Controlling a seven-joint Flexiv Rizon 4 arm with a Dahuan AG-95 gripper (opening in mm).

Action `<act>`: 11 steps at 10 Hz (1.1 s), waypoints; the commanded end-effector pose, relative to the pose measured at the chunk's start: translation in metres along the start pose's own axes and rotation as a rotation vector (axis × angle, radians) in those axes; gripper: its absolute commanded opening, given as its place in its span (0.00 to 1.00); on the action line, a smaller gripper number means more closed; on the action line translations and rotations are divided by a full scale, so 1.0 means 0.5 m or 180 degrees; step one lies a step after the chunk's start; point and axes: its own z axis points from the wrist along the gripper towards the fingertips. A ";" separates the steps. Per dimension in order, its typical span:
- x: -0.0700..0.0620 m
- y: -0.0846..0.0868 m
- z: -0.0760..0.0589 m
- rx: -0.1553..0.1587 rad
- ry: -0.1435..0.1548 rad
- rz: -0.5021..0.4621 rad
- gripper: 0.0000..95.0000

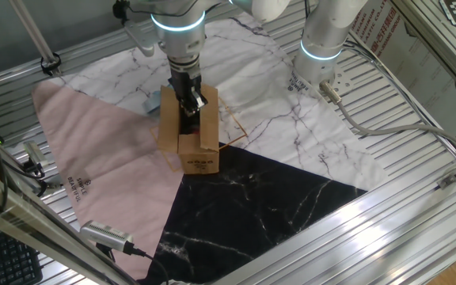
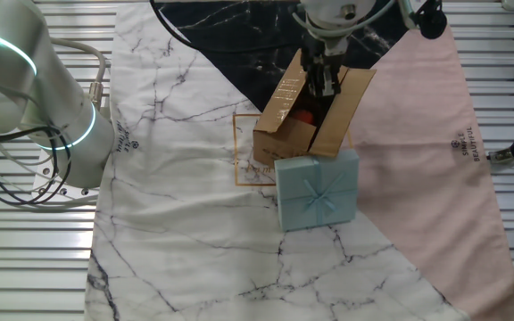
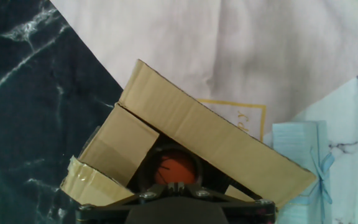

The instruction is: Cover the box

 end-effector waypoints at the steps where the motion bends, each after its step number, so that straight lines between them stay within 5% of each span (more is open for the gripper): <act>1: 0.001 0.001 -0.001 0.0014 -0.0037 0.0051 0.00; 5: 0.001 0.001 -0.001 0.0046 -0.0154 0.0163 0.00; 11: -0.011 -0.005 0.000 0.0031 -0.0141 0.0196 0.00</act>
